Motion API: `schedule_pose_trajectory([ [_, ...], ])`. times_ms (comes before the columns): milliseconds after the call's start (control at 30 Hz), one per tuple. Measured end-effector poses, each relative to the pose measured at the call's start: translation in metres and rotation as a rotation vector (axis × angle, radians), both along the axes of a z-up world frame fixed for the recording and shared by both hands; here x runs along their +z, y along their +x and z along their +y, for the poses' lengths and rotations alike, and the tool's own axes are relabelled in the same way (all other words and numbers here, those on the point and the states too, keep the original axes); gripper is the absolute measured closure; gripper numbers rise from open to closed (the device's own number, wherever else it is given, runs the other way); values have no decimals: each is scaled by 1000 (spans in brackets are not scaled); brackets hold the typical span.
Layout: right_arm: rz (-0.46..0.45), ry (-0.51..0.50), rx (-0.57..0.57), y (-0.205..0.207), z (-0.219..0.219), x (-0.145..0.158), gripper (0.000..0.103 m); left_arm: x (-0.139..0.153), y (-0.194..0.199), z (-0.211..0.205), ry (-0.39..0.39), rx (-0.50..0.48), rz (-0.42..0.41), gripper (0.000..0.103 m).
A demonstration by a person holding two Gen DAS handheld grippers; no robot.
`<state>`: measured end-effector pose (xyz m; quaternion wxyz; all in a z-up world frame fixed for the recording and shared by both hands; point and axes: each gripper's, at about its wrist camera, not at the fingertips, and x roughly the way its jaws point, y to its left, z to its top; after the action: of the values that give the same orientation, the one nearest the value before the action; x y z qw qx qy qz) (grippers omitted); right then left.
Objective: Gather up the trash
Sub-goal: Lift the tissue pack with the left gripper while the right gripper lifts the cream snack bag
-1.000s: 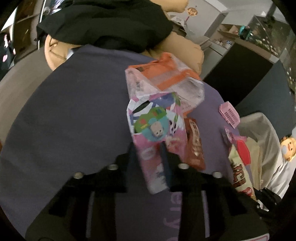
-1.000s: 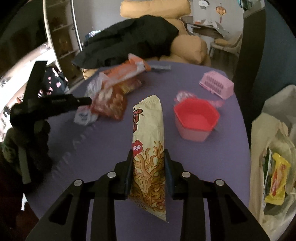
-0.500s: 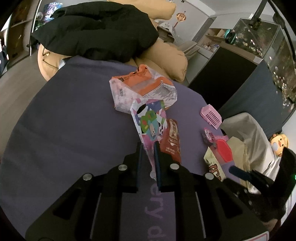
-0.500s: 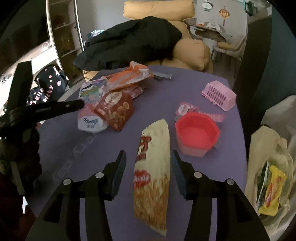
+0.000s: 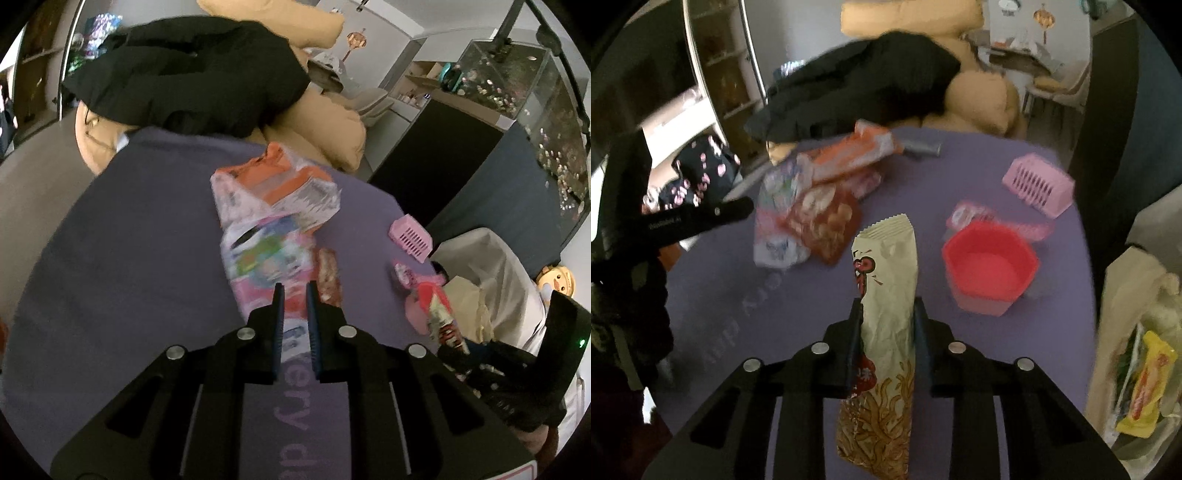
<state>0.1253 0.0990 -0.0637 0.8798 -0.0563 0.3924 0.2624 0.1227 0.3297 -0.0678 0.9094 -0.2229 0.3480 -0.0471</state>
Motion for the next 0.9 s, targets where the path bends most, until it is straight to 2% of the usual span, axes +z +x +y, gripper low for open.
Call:
schedule_pose_trajectory([
  [133, -91, 21, -1, -5, -14, 31, 78, 24, -2, -11, 54, 11, -31, 92],
  [233, -145, 52, -13, -12, -28, 49, 78, 33, -1, -4, 43, 51, -37, 92],
  [267, -155, 68, -17, -15, -34, 51, 78, 32, -1, 0, 38, 62, -32, 85],
  [300, -157, 77, -21, -16, -37, 52, 78, 29, 1, 4, 24, 66, -25, 78],
  [333, -157, 86, -25, -17, -40, 50, 78, 24, 2, 8, 4, 74, -14, 59],
  [367, -152, 95, -29, -17, -43, 48, 78, 15, 5, 14, -27, 98, 10, 54],
  [467, -116, 129, -44, -15, -54, 38, 78, -9, 14, 24, -94, 125, 62, 54],
  [567, -104, 138, -53, -12, -60, 32, 78, -27, 22, 27, -100, 140, 80, 54],
  [667, -97, 140, -66, -9, -64, 27, 78, -44, 33, 25, -140, 108, 100, 54],
  [700, -92, 142, -71, -7, -66, 25, 78, -48, 37, 24, -155, 92, 111, 54],
  [767, -88, 144, -75, -6, -67, 23, 78, -52, 43, 20, -164, 66, 135, 83],
  [833, -92, 145, -73, -6, -68, 23, 78, -47, 45, 14, -140, 54, 129, 95],
  [900, -111, 149, -67, -6, -70, 26, 78, -32, 43, 7, -117, 44, 94, 98],
])
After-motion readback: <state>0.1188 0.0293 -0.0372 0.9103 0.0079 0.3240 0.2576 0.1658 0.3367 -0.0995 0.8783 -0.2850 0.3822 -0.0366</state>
